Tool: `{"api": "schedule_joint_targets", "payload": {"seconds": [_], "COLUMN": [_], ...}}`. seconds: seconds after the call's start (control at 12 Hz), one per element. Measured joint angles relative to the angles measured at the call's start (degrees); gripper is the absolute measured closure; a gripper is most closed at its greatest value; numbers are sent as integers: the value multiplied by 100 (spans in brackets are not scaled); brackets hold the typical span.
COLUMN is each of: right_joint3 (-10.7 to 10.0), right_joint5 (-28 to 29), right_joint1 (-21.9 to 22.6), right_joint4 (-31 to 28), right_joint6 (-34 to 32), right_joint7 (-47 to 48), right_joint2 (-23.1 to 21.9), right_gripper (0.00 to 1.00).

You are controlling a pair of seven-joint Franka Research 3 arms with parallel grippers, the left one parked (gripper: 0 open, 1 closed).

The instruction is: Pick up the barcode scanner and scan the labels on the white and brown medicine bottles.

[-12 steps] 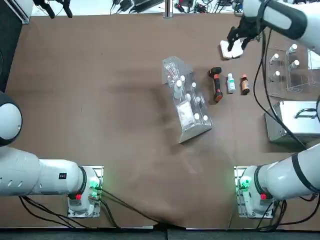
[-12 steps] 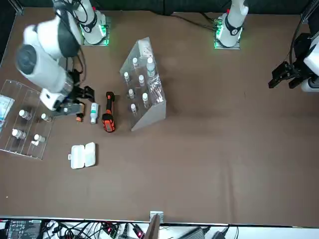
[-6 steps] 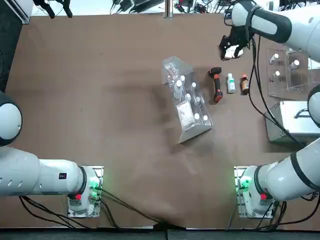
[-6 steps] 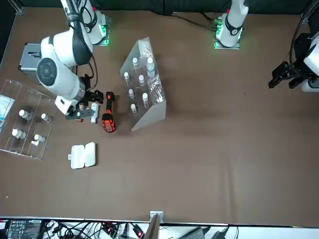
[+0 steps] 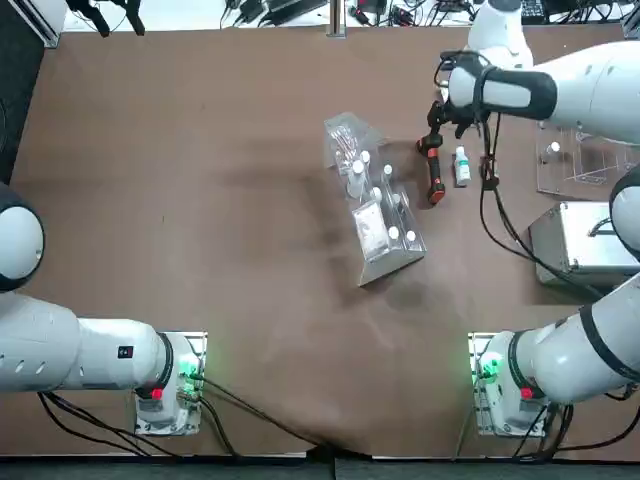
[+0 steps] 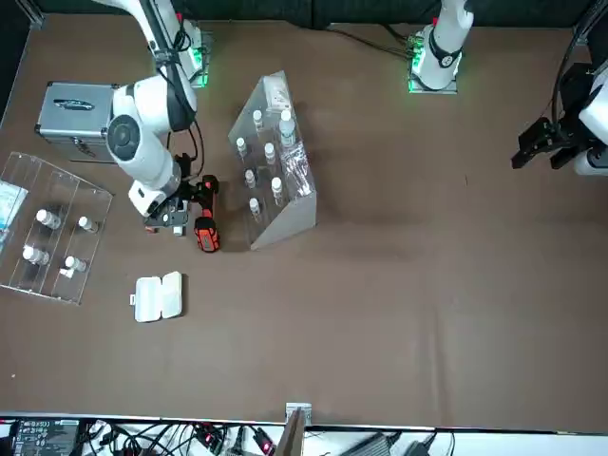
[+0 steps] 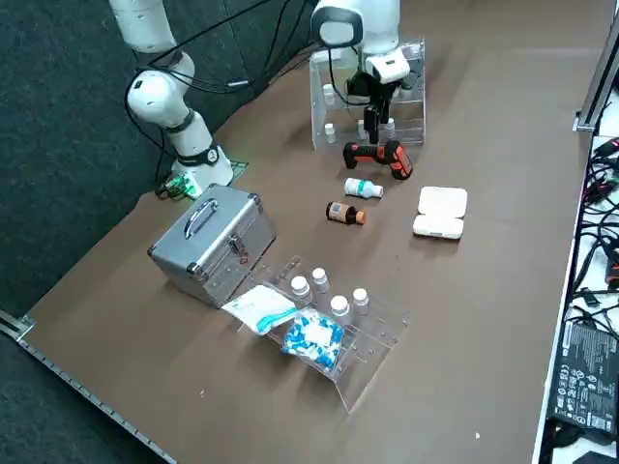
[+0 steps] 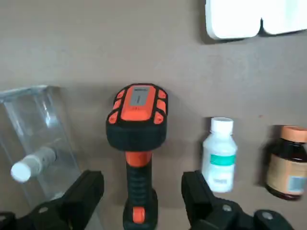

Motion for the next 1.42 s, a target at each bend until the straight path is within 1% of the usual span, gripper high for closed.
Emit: {"api": "schedule_joint_targets", "payload": {"seconds": [0.17, 0.25, 0.83, 1.42], "right_joint3": [0, 1, -1, -1], "right_joint5": [0, 0, 1, 1], "right_joint1": [67, 99, 143, 147], "right_joint4": [-331, -417, -527, -530], "right_joint6": [532, 643, 699, 886], "right_joint7": [283, 381, 734, 748], "right_joint2": [18, 26, 130, 485], "right_gripper": [0, 0, 0, 0]}}
